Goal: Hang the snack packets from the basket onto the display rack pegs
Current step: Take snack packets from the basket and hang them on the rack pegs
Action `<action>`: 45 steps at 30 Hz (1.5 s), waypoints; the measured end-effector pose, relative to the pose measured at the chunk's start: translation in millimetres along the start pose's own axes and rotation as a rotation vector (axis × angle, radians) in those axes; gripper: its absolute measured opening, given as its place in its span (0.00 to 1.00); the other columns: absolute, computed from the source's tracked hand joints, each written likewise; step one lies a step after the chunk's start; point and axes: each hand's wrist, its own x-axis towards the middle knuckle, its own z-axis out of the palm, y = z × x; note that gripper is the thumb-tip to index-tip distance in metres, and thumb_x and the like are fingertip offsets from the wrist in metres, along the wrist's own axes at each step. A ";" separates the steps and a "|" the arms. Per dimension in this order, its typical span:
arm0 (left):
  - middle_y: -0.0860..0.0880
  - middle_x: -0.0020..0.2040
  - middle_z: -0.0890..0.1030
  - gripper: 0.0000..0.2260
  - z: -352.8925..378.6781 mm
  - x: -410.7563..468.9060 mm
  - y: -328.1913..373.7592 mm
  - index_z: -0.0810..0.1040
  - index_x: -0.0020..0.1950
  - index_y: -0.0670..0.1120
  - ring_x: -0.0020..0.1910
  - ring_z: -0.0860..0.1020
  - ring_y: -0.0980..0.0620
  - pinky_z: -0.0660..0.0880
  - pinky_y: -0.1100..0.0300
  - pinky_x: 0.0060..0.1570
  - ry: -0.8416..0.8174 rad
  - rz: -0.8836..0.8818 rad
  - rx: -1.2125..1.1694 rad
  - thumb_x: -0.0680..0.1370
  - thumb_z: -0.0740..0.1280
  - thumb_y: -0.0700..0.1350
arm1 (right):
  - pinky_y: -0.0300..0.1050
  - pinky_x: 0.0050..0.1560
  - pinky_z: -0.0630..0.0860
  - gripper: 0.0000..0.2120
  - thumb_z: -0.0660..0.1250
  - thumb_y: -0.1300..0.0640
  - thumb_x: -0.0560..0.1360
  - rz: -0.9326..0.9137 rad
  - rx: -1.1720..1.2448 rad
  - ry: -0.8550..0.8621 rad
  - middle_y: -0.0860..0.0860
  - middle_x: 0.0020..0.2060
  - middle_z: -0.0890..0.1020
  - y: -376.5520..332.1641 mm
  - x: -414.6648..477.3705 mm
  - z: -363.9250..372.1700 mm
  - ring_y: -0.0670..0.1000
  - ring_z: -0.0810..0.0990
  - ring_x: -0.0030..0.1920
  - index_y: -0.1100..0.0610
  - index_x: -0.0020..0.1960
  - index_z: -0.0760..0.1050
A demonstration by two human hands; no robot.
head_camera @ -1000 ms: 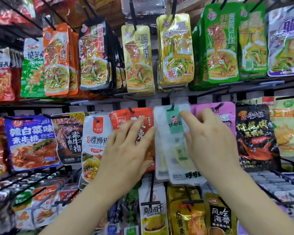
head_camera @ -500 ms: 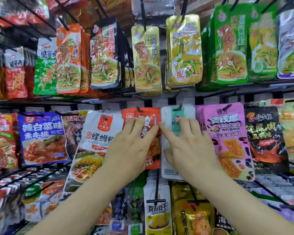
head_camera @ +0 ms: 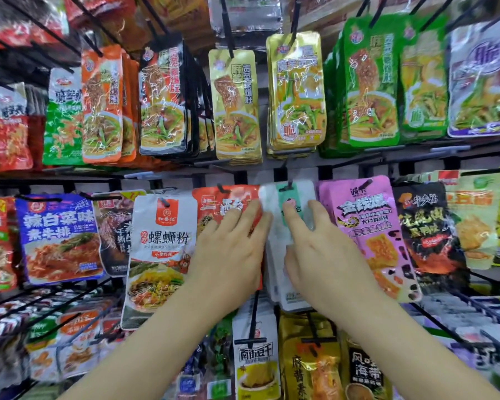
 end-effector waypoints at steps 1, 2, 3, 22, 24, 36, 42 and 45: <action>0.42 0.70 0.71 0.31 2.3 5.9 1.0 0.70 0.70 0.43 0.57 0.73 0.41 0.75 0.50 0.44 -0.006 -0.012 -0.006 0.67 0.69 0.47 | 0.46 0.49 0.73 0.33 0.57 0.52 0.81 0.007 -0.007 -0.032 0.60 0.76 0.51 -1.3 0.3 -1.8 0.60 0.78 0.58 0.53 0.79 0.43; 0.41 0.72 0.69 0.32 2.6 12.2 2.8 0.68 0.71 0.41 0.58 0.72 0.41 0.76 0.50 0.45 -0.023 -0.013 -0.018 0.68 0.68 0.47 | 0.46 0.49 0.73 0.33 0.56 0.52 0.81 0.016 -0.015 -0.058 0.59 0.77 0.50 -2.6 1.5 -1.3 0.60 0.79 0.56 0.53 0.79 0.42; 0.40 0.74 0.65 0.32 2.6 18.5 5.2 0.64 0.74 0.40 0.61 0.69 0.40 0.77 0.48 0.47 -0.053 -0.004 -0.026 0.71 0.65 0.47 | 0.47 0.51 0.74 0.32 0.55 0.52 0.82 0.040 0.002 -0.071 0.59 0.77 0.49 -3.9 2.2 -2.5 0.61 0.79 0.56 0.53 0.79 0.41; 0.46 0.59 0.81 0.18 -14.6 -1.4 -9.5 0.80 0.58 0.43 0.53 0.76 0.43 0.80 0.51 0.45 0.023 0.106 -0.234 0.69 0.67 0.42 | 0.38 0.28 0.73 0.11 0.63 0.62 0.78 0.247 0.881 -0.121 0.53 0.42 0.86 11.8 -23.5 -34.2 0.50 0.82 0.31 0.53 0.57 0.79; 0.48 0.59 0.81 0.17 -16.0 -17.3 -13.0 0.80 0.59 0.43 0.54 0.76 0.45 0.78 0.51 0.52 0.051 0.139 -0.347 0.70 0.67 0.41 | 0.35 0.27 0.71 0.10 0.63 0.65 0.77 0.264 0.868 -0.024 0.52 0.36 0.85 11.8 -40.0 -46.5 0.54 0.82 0.30 0.55 0.50 0.81; 0.60 0.42 0.81 0.09 -49.6 -140.6 75.3 0.84 0.50 0.49 0.40 0.76 0.63 0.69 0.76 0.43 0.061 0.283 -1.218 0.74 0.66 0.45 | 0.34 0.30 0.67 0.06 0.67 0.56 0.77 0.457 0.235 -0.161 0.41 0.27 0.78 1.8 -216.0 -114.0 0.41 0.75 0.29 0.47 0.46 0.82; 0.56 0.43 0.81 0.11 -52.0 -207.1 179.3 0.83 0.47 0.50 0.43 0.74 0.59 0.70 0.67 0.44 -0.093 0.539 -1.384 0.73 0.63 0.40 | 0.40 0.36 0.72 0.06 0.66 0.53 0.77 0.753 -0.040 -0.439 0.47 0.33 0.83 11.3 -366.4 -166.5 0.45 0.78 0.34 0.48 0.49 0.82; 0.58 0.41 0.81 0.12 -62.4 -241.0 231.4 0.83 0.46 0.52 0.41 0.72 0.62 0.68 0.69 0.41 -0.216 0.653 -1.412 0.72 0.62 0.39 | 0.47 0.38 0.72 0.05 0.66 0.54 0.77 0.935 -0.129 -0.505 0.47 0.31 0.81 13.8 -449.0 -193.5 0.44 0.77 0.32 0.48 0.47 0.81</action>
